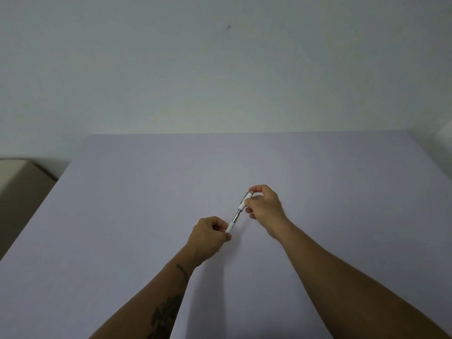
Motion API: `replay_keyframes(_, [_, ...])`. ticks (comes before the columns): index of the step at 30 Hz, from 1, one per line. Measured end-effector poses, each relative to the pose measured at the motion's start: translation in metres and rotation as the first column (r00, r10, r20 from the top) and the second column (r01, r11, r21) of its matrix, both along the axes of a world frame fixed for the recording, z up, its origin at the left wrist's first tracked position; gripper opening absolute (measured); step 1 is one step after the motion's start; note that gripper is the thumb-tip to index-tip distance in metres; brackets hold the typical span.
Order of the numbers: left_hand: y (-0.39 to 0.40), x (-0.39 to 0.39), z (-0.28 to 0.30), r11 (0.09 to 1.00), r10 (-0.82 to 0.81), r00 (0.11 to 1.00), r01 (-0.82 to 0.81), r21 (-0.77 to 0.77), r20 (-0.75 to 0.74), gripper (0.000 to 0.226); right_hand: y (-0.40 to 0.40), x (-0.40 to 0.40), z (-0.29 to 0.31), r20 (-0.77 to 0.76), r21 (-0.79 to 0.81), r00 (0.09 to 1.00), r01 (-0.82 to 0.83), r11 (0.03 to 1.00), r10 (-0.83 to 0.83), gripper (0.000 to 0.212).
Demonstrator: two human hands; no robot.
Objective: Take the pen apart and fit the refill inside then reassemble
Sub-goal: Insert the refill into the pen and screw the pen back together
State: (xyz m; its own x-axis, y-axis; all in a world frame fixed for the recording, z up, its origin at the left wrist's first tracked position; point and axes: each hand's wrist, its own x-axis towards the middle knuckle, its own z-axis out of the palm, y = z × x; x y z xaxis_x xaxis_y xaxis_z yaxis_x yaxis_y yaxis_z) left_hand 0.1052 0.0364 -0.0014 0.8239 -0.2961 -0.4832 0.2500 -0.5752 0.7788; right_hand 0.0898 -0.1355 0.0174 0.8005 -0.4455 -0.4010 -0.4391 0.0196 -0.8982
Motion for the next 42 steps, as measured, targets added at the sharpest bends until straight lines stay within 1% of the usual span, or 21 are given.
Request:
replay_keyframes(3, [0.009, -0.005, 0.007, 0.999, -0.008, 1.000, 0.009, -0.045, 0.016, 0.006, 0.013, -0.010, 0.006, 0.005, -0.047, 0.998, -0.070, 0.996, 0.070, 0.023])
replay_keyframes(5, [0.014, -0.007, 0.012, 0.994, -0.007, 1.000, 0.010, -0.105, 0.023, 0.007, 0.021, -0.015, 0.010, 0.016, -0.057, 0.996, -0.088, 0.994, 0.089, 0.022])
replay_keyframes(9, [0.022, -0.011, 0.021, 0.974, 0.033, 0.999, -0.033, -0.223, -0.003, 0.009, 0.032, -0.025, 0.020, 0.061, -0.051, 0.997, -0.039, 0.998, 0.043, 0.024])
replay_keyframes(11, [0.022, -0.013, 0.025, 0.966, 0.051, 0.999, -0.047, -0.253, 0.007, 0.007, 0.034, -0.029, 0.024, 0.093, -0.076, 0.995, -0.017, 0.997, 0.025, 0.025])
replay_keyframes(15, [0.016, -0.018, 0.030, 0.971, 0.058, 0.996, -0.041, -0.235, 0.066, 0.007, 0.040, -0.038, 0.029, 0.156, -0.094, 0.988, 0.027, 0.995, -0.012, 0.027])
replay_keyframes(18, [0.012, -0.023, 0.029, 0.975, 0.070, 0.992, -0.047, -0.216, 0.101, 0.007, 0.044, -0.043, 0.032, 0.175, -0.117, 0.985, 0.037, 0.992, -0.016, 0.031])
replay_keyframes(24, [0.002, -0.033, 0.030, 0.974, 0.044, 0.989, -0.011, -0.228, 0.138, 0.007, 0.033, -0.054, 0.039, 0.150, -0.140, 0.989, 0.013, 0.990, 0.009, 0.035])
replay_keyframes(26, [-0.002, -0.034, 0.031, 0.974, 0.033, 0.988, 0.003, -0.227, 0.152, 0.007, 0.030, -0.057, 0.039, 0.126, -0.104, 0.992, 0.021, 0.994, -0.008, 0.036])
replay_keyframes(28, [-0.005, -0.035, 0.032, 0.977, 0.018, 0.985, 0.020, -0.214, 0.174, 0.008, 0.026, -0.059, 0.040, 0.099, -0.066, 0.994, 0.044, 0.997, -0.037, 0.031])
replay_keyframes(31, [-0.009, -0.038, 0.033, 0.980, 0.004, 0.978, 0.038, -0.197, 0.209, 0.010, 0.020, -0.062, 0.041, 0.047, -0.071, 0.998, 0.041, 0.997, -0.038, 0.011])
replay_keyframes(32, [-0.011, -0.038, 0.033, 0.980, 0.002, 0.974, 0.043, -0.192, 0.225, 0.010, 0.017, -0.063, 0.041, 0.025, -0.076, 0.999, 0.024, 0.997, -0.022, 0.008])
replay_keyframes(34, [-0.015, -0.039, 0.035, 0.982, -0.007, 0.963, 0.057, -0.179, 0.268, 0.012, 0.013, -0.063, 0.044, -0.008, -0.090, 1.000, -0.004, 0.996, 0.004, 0.010])
replay_keyframes(37, [-0.024, -0.040, 0.039, 0.981, -0.030, 0.947, 0.090, -0.172, 0.321, 0.015, 0.007, -0.059, 0.051, -0.007, -0.121, 1.000, -0.005, 0.993, 0.004, 0.009])
replay_keyframes(40, [-0.029, -0.039, 0.043, 0.973, -0.040, 0.943, 0.112, -0.202, 0.329, 0.016, 0.001, -0.054, 0.057, 0.002, -0.154, 1.000, -0.003, 0.988, 0.003, 0.007])
replay_keyframes(42, [-0.030, -0.037, 0.043, 0.967, -0.079, 0.948, 0.148, -0.209, 0.309, 0.018, -0.003, -0.052, 0.058, 0.011, -0.156, 1.000, 0.003, 0.988, -0.002, 0.007])
